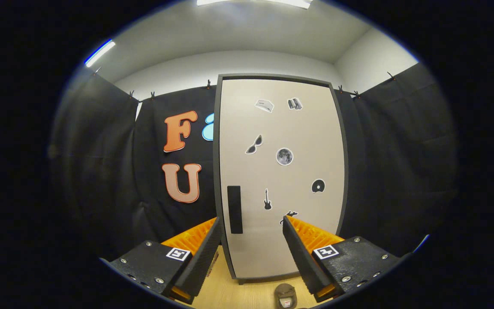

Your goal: Open the shoe cabinet door, grab the shoes and put them into the shoe cabinet, then close the shoe cabinet door.

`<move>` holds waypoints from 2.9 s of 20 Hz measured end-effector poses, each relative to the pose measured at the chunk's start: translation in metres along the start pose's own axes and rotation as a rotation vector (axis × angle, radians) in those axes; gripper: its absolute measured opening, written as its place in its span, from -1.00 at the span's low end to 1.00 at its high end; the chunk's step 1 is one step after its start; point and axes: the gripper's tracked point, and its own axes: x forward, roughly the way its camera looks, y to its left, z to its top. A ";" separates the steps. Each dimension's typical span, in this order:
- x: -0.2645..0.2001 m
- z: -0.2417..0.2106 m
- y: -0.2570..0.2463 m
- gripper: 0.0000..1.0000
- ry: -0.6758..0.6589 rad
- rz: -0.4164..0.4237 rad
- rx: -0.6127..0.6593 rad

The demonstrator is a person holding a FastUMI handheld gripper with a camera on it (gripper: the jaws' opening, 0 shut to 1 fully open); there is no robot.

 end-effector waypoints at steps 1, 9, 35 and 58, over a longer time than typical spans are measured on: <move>0.010 -0.001 0.002 0.76 0.000 0.010 0.008; 0.069 -0.012 0.014 0.57 -0.004 0.075 0.000; 0.161 -0.062 0.041 -0.37 0.138 -0.010 -0.032; 0.061 -0.051 -0.003 -0.64 0.117 0.018 0.000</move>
